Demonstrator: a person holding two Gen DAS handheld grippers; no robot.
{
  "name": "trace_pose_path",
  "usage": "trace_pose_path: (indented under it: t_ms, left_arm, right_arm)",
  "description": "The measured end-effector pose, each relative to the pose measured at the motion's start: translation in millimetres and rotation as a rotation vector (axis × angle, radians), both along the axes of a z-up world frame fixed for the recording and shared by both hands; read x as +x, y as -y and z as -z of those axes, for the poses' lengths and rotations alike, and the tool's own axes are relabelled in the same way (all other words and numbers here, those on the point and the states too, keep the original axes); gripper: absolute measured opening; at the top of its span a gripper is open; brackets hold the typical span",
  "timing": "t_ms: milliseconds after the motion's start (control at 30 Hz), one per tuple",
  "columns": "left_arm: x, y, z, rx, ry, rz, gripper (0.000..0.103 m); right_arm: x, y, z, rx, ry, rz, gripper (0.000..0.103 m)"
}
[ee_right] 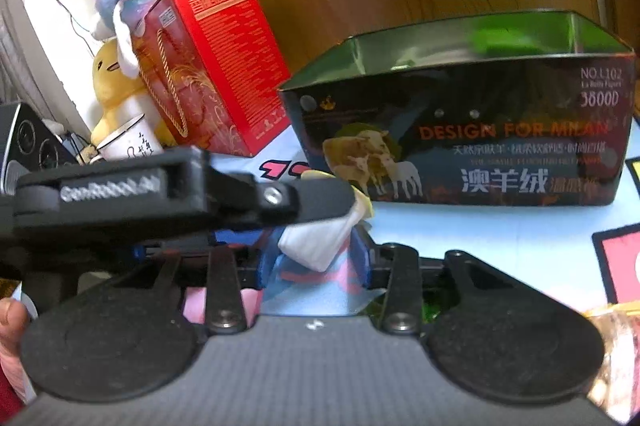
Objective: Organize snacks
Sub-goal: 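Close the left tool on the white plastic cup beside the box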
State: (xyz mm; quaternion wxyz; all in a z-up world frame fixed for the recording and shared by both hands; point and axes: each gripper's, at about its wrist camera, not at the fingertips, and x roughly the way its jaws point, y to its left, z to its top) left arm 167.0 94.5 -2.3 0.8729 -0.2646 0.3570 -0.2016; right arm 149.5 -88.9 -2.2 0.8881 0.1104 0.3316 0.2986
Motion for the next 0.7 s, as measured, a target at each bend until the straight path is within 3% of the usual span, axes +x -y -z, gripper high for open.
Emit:
trace_pose_path:
  t_ms: [500,700]
  left_arm:
    - [-2.3,-0.1,0.4,-0.003,0.011,-0.009,0.056]
    - [-5.5,0.3,-2.5,0.000,0.031,0.005,0.055]
  right_arm:
    - [-0.5,0.0,0.4,-0.008,0.011,-0.001,0.043]
    - [-6.1,-1.1,-3.8,-0.019,0.058,-0.001,0.041]
